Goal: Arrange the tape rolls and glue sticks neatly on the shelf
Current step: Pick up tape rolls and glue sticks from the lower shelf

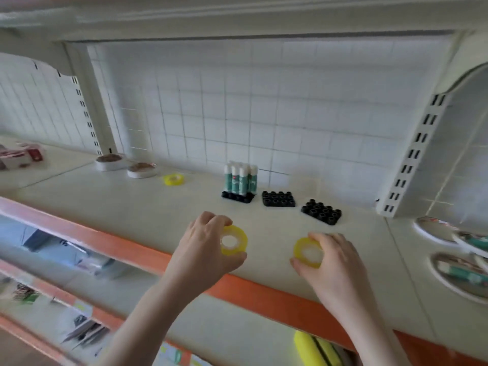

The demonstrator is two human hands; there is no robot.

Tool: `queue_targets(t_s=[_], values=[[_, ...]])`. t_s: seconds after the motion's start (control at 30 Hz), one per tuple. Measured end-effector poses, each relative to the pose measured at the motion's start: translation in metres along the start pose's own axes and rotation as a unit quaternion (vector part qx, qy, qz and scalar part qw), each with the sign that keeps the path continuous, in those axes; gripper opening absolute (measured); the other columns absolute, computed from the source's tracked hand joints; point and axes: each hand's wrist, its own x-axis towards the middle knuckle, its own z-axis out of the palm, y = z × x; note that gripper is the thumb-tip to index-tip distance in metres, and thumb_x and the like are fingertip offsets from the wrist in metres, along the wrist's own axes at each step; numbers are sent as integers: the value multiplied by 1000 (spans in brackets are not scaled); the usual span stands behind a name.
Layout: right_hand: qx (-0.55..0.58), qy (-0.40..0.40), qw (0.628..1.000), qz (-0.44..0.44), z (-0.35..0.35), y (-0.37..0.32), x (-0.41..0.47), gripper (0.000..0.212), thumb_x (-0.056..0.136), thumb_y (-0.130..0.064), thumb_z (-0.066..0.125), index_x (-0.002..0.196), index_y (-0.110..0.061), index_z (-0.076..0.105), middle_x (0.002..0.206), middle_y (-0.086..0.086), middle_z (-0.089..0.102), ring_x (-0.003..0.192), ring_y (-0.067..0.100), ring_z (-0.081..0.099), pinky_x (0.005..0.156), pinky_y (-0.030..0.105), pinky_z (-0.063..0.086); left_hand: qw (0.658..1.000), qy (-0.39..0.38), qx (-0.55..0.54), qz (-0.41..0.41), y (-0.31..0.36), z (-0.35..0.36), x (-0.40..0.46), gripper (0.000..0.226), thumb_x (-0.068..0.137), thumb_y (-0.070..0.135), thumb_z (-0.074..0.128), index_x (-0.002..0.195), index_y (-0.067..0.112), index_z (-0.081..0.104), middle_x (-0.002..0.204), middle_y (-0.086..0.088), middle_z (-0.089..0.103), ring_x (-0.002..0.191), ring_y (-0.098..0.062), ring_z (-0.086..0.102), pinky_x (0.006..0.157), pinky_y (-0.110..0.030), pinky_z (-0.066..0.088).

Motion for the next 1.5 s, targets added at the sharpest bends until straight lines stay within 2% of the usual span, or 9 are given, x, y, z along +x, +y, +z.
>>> queue_targets(t_s=[0.1, 0.27, 0.47, 0.6, 0.8, 1.13, 1.3, 1.5], values=[[-11, -7, 1000, 5, 22, -34, 7, 53, 78, -37, 69, 126, -19, 55, 117, 0, 53, 114, 20, 45, 88, 25, 32, 999, -14, 34, 3, -44, -26, 8, 64, 73, 40, 73, 129, 20, 49, 121, 3, 45, 116, -18, 44, 89, -20, 29], [-71, -46, 996, -4, 50, -81, 27, 53, 85, -42, 59, 133, -22, 45, 124, -4, 48, 117, 16, 40, 91, 25, 33, 998, -20, 56, 2, -103, -53, 24, 63, 75, 38, 71, 131, 19, 49, 123, 1, 46, 118, -18, 43, 92, -22, 31], [-126, -49, 991, -22, 88, -129, 60, 42, 88, -40, 52, 124, -21, 48, 123, -4, 47, 114, 16, 41, 88, 25, 38, 996, -28, 79, 2, -156, -65, 59, 62, 78, 42, 66, 132, 21, 46, 124, 2, 44, 118, -17, 40, 91, -25, 35], [-151, -46, 987, -28, 112, -157, 83, 36, 86, -41, 51, 118, -23, 50, 113, -4, 46, 110, 16, 42, 86, 25, 38, 996, -26, 91, 3, -196, -70, 87, 60, 78, 44, 65, 131, 21, 47, 122, 3, 44, 117, -16, 41, 92, -26, 38], [-133, -62, 989, -29, 137, -197, 117, 38, 86, -41, 51, 120, -23, 50, 117, -5, 47, 113, 16, 41, 89, 25, 35, 996, -41, 79, -2, -244, -79, 128, 60, 79, 45, 64, 132, 22, 46, 121, 4, 45, 117, -15, 42, 91, -25, 37], [-71, -95, 993, -3, 193, -246, 186, 39, 81, -34, 62, 117, -19, 57, 114, 2, 55, 113, 22, 48, 90, 28, 36, 995, -89, 42, 15, -318, -91, 171, 56, 80, 43, 64, 130, 22, 49, 121, 4, 46, 116, -16, 43, 89, -27, 39], [-47, -132, 990, 17, 218, -265, 219, 51, 79, -34, 68, 126, -20, 54, 118, 2, 54, 113, 20, 50, 86, 26, 37, 994, -102, 25, 27, -346, -94, 181, 52, 79, 43, 65, 124, 20, 52, 114, 4, 47, 111, -16, 45, 87, -28, 41], [-27, -165, 985, 40, 245, -267, 240, 62, 71, -34, 77, 127, -20, 55, 120, 2, 56, 110, 18, 52, 85, 23, 38, 993, -107, -21, 48, -353, -88, 180, 62, 81, 48, 61, 135, 26, 42, 123, 8, 43, 118, -12, 41, 91, -20, 35]])
